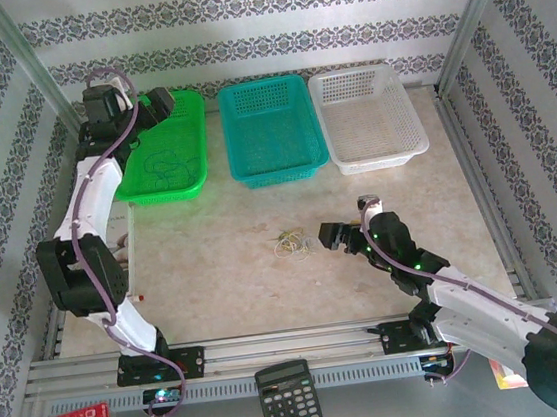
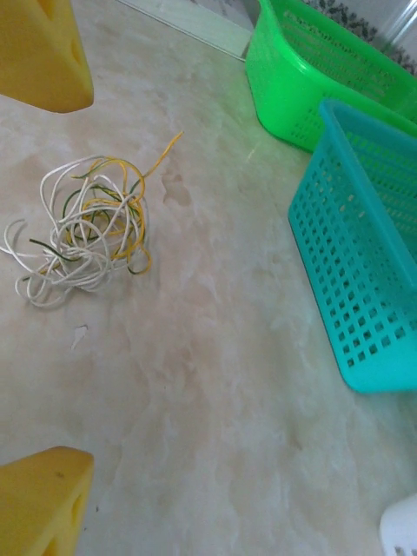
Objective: Untangle the cables
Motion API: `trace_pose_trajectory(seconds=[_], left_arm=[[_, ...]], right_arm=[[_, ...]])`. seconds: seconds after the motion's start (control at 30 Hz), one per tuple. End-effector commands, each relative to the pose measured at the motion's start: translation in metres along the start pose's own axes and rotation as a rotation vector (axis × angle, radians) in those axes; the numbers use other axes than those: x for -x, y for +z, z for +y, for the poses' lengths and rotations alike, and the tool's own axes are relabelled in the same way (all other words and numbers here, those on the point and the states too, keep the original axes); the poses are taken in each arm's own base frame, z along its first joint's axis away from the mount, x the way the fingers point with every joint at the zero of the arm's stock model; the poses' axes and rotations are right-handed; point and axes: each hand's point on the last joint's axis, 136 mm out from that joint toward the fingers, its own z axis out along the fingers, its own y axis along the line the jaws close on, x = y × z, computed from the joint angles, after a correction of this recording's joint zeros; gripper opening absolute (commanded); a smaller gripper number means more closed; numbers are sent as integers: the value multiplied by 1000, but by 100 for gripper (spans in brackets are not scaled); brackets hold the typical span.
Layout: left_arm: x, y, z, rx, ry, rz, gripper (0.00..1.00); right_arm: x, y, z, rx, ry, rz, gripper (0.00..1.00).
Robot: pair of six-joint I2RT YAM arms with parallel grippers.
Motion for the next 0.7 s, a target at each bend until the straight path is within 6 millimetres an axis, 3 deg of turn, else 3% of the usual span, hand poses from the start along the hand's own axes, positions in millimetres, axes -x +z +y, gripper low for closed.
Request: trace_pose_trajectory(seconds=[0.0,0.13,0.23,0.5,0.67], left_arm=[[0,-28,-39,-110,-20,1,100],[-29,-43,-63,-171,-15,48,100],[-63,-57,-80,-207,-6,91,100],[-175,-93,-108,-262,26,243,100],[-246,-101,-108,-238,81,352,96]], right_arm=[[0,-1,-7,-25,24,-5,98],[-4,0,3,31,15,36,97],[-9,2,10,70,13,73,91],[-30,13,22,128,-11,215,69],[-27,18,24,123,-15,221,65]])
